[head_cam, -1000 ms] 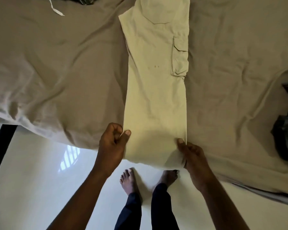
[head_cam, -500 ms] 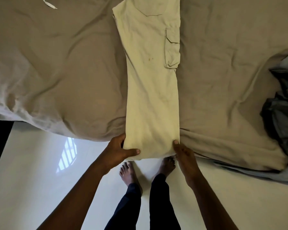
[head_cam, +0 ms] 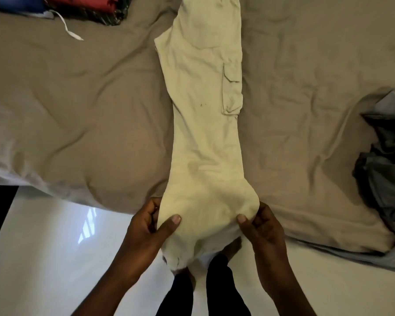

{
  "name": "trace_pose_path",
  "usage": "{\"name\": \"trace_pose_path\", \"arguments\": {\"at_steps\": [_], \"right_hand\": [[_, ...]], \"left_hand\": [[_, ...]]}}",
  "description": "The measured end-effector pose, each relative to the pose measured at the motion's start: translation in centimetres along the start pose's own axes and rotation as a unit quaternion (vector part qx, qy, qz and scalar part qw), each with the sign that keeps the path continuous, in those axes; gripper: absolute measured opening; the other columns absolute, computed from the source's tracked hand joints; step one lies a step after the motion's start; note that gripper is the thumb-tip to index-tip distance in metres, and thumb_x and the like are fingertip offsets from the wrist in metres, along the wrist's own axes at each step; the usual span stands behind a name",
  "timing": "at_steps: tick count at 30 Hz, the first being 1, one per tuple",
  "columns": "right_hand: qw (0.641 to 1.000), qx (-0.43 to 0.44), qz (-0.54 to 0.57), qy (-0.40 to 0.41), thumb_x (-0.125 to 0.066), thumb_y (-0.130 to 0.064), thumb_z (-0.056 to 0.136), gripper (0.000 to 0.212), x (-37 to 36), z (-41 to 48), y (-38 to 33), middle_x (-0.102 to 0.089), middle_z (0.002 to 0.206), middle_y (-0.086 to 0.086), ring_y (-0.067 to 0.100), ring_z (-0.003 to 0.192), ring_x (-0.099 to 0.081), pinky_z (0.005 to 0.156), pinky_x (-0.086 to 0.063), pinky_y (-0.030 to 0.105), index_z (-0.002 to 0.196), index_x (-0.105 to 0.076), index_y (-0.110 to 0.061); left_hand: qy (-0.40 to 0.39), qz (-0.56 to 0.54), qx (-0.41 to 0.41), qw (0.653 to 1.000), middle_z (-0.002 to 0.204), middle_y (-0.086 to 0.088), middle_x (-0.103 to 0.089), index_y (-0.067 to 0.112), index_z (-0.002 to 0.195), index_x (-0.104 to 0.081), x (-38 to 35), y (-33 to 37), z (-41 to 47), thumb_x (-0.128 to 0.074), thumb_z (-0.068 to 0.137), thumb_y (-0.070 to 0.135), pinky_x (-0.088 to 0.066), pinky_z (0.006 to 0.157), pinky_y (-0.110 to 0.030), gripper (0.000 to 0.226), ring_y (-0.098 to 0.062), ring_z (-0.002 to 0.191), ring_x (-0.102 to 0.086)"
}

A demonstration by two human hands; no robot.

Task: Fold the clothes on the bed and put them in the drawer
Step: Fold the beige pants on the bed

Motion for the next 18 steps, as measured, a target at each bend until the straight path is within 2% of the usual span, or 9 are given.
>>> {"name": "trace_pose_path", "arguments": {"at_steps": [2, 5, 7, 10, 13, 15, 17, 18], "right_hand": [[0.999, 0.033, -0.008, -0.024, -0.063, 0.003, 0.084, 0.053, -1.0, 0.9, -2.7, -0.071, 0.127, 0.007, 0.021, 0.119, -0.067, 0.088, -0.056, 0.025, 0.135, -0.057, -0.009], [0.996, 0.072, -0.025, -0.052, -0.071, 0.01, 0.081, 0.078, -2.1, 3.7, -6.6, -0.065, 0.139, 0.006, 0.021, 0.129, -0.061, 0.097, -0.055, 0.032, 0.149, -0.044, -0.015], [0.993, 0.084, -0.04, -0.069, -0.067, 0.015, 0.085, 0.081, -3.1, 7.1, -9.4, -0.063, 0.141, 0.002, 0.018, 0.128, -0.061, 0.094, -0.056, 0.031, 0.152, -0.039, -0.021], [0.988, 0.12, -0.088, -0.046, -0.059, 0.019, 0.09, 0.074, -4.5, 13.3, -13.3, -0.064, 0.139, 0.003, 0.017, 0.126, -0.063, 0.101, -0.054, 0.033, 0.148, -0.042, -0.024], [0.981, 0.135, -0.142, 0.012, -0.067, 0.006, 0.091, 0.071, -5.5, 21.5, -15.9, -0.07, 0.124, 0.007, 0.014, 0.11, -0.07, 0.096, -0.058, 0.034, 0.148, -0.042, -0.029], [0.973, 0.095, -0.21, 0.013, -0.074, -0.019, 0.09, 0.077, -6.2, 27.7, -16.4, -0.073, 0.111, 0.005, 0.012, 0.098, -0.073, 0.091, -0.06, 0.033, 0.153, -0.033, -0.033], [0.96, 0.021, -0.279, 0.008, -0.076, -0.044, 0.08, 0.092, -6.1, 32.1, -15.5, -0.071, 0.118, 0.006, 0.02, 0.104, -0.071, 0.098, -0.056, 0.043, 0.156, -0.025, -0.032], [0.951, -0.011, -0.31, 0.009, -0.075, -0.049, 0.08, 0.093, -5.9, 33.3, -14.7, -0.068, 0.128, 0.008, 0.025, 0.112, -0.068, 0.103, -0.053, 0.046, 0.156, -0.025, -0.027]], "left_hand": [[-0.038, -0.044, -0.022, 0.998, 0.119, -0.004, -0.075, 0.022, 0.134, -0.057, 0.4, 2.8, 0.2, -0.084, 0.081, 0.006, -0.059, 0.082, -0.027, 0.061, -0.02, 0.11, -0.071], [-0.028, -0.034, -0.095, 0.995, 0.117, -0.011, -0.072, 0.03, 0.14, -0.05, 1.1, 7.3, 2.4, -0.071, 0.079, -0.019, -0.058, 0.083, -0.027, 0.081, -0.019, 0.105, -0.069], [-0.01, -0.04, -0.147, 0.988, 0.114, -0.009, -0.073, 0.031, 0.137, -0.051, 0.9, 10.8, 5.2, -0.064, 0.078, -0.023, -0.057, 0.082, -0.026, 0.081, -0.018, 0.101, -0.069], [0.03, -0.031, -0.205, 0.978, 0.111, 0.005, -0.076, 0.025, 0.131, -0.053, -0.1, 15.7, 10.3, -0.056, 0.082, -0.031, -0.057, 0.084, -0.023, 0.075, -0.012, 0.104, -0.069], [0.08, -0.023, -0.209, 0.974, 0.106, 0.008, -0.076, 0.024, 0.131, -0.052, -0.9, 19.1, 17.2, -0.056, 0.084, -0.027, -0.056, 0.082, -0.022, 0.07, -0.006, 0.1, -0.07], [0.105, 0.026, -0.181, 0.977, 0.112, 0.003, -0.072, 0.025, 0.139, -0.046, -0.9, 19.9, 22.9, -0.061, 0.085, -0.018, -0.057, 0.086, -0.027, 0.07, -0.007, 0.1, -0.069], [0.114, 0.118, -0.11, 0.98, 0.116, 0.004, -0.066, 0.026, 0.145, -0.041, -0.9, 18.8, 27.8, -0.073, 0.088, 0.005, -0.055, 0.098, -0.037, 0.069, -0.013, 0.105, -0.066], [0.122, 0.16, -0.063, 0.978, 0.114, 0.006, -0.064, 0.025, 0.143, -0.043, -0.8, 17.8, 29.4, -0.077, 0.089, 0.019, -0.053, 0.101, -0.041, 0.064, -0.016, 0.106, -0.064]]}}
Point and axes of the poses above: each hand's wrist, its own z-axis towards the middle knuckle, its own x-axis out of the back of the hand, y = z × x, the point moved 4 cm from there along z, towards the middle knuckle
